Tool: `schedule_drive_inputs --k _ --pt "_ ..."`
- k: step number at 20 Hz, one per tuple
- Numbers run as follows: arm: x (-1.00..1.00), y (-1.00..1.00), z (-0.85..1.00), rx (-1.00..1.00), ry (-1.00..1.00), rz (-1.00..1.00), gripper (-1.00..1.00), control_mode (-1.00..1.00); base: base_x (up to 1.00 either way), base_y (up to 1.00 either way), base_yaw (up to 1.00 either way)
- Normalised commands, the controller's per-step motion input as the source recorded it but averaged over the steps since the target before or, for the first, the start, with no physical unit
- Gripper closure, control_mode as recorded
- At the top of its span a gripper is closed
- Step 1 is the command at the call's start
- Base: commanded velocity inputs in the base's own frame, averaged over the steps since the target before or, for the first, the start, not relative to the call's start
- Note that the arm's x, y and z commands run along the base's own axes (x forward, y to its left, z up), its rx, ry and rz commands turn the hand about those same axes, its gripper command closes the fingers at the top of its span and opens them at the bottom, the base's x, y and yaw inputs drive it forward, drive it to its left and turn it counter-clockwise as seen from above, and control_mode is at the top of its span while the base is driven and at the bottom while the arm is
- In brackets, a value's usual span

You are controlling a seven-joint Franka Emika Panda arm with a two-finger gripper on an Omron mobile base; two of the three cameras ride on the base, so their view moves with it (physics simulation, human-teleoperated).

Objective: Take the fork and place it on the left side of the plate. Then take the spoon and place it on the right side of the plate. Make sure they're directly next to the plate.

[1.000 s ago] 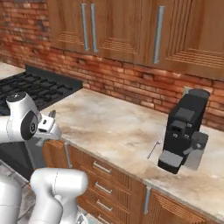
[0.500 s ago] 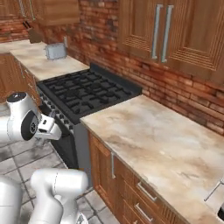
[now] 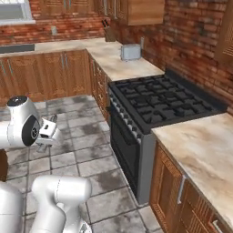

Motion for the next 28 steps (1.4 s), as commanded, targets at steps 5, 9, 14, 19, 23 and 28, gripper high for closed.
schedule_drive_inputs --k 5,9,14,19,23,28 --pt "0.0 0.0 0.0 0.0 0.0 0.0 1.0 1.0 -0.16 0.84 0.52" --pt "0.0 0.0 0.0 0.0 0.0 0.0 1.0 1.0 -0.11 0.8 0.51" --pt "0.0 0.0 0.0 0.0 0.0 0.0 1.0 1.0 -0.4 0.39 0.45" --pt "0.0 0.0 0.0 0.0 0.0 0.0 1.0 1.0 -0.54 0.14 0.42" --pt "0.0 0.0 0.0 0.0 0.0 0.0 1.0 1.0 -0.21 0.92 0.43" --pt "0.0 0.0 0.0 0.0 0.0 0.0 1.0 1.0 -0.15 1.0 0.41"
